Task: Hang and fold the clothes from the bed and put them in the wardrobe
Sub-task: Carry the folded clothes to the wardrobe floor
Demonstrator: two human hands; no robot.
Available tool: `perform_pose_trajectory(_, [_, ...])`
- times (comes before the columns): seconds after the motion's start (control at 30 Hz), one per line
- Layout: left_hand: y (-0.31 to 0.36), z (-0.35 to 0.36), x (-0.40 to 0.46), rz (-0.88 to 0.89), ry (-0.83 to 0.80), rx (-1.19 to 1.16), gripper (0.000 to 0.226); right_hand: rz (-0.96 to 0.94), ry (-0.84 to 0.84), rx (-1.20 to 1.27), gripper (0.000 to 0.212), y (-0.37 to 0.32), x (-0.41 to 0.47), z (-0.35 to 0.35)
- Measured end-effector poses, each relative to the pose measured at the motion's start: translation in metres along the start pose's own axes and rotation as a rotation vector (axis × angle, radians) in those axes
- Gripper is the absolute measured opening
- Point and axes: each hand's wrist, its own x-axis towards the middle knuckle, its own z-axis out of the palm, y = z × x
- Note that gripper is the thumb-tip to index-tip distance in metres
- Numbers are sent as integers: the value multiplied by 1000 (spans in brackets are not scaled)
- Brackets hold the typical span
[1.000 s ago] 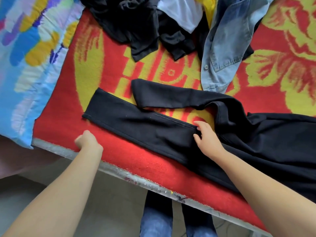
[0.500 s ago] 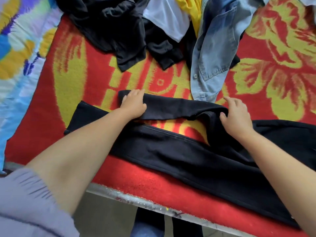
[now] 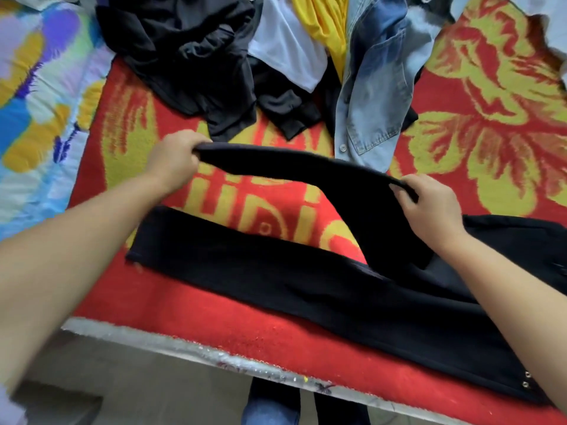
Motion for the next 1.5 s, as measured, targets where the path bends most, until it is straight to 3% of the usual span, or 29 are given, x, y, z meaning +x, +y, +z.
perform_pose_trajectory(0.13, [-38,-43,1,76,-88,116,62,-184,37,11,16,-45,-24,-3])
perform_pose_trajectory(0.27, [-66,-23,-66,94,-327,366,75,-389,-123,-23,28,-60,-81,19])
perform_pose_trajectory(0.33, [-87,1,-110,76,-472,571,76,-463,-264,-35,34,-61,-111,42])
perform_pose_trajectory(0.4, [-103,23,-139,-71,-589,692,77,-456,-456,-96,34,-63,-127,67])
perform_pose_trajectory(0.53, [-98,54,-151,-358,-755,752,79,-388,-820,-237,39,-66,-127,110])
perform_pose_trajectory(0.67, [-51,67,-134,-395,-821,835,65,-283,-1095,-171,43,-65,-113,114])
perform_pose_trajectory(0.7, [-36,71,-132,-359,-804,817,60,-210,-1102,-79,40,-64,-110,106])
perform_pose_trajectory(0.77, [-12,77,-135,-229,-741,763,48,-77,-953,98,34,-63,-96,95])
perform_pose_trajectory(0.9, [78,109,-136,140,-630,366,43,130,-696,-18,39,0,-48,31])
perform_pose_trajectory(1.0, [159,142,-131,129,-742,-9,42,260,-625,-169,42,70,-23,-15])
perform_pose_trajectory(1.13, [245,180,-131,58,-859,-193,45,417,-622,-283,57,149,-20,-46])
perform_pose_trajectory(1.23, [277,196,-129,-17,-806,-222,52,411,-696,-412,70,197,-22,-53])
perform_pose_trajectory(1.3, [289,202,-127,-14,-722,-199,42,396,-720,-464,72,224,-25,-56])
perform_pose_trajectory(1.4, [303,207,-135,39,-658,-69,15,287,-765,-540,50,254,-38,-54])
perform_pose_trajectory(1.5, [313,204,-143,79,-495,39,7,89,-640,-497,22,270,-50,-76])
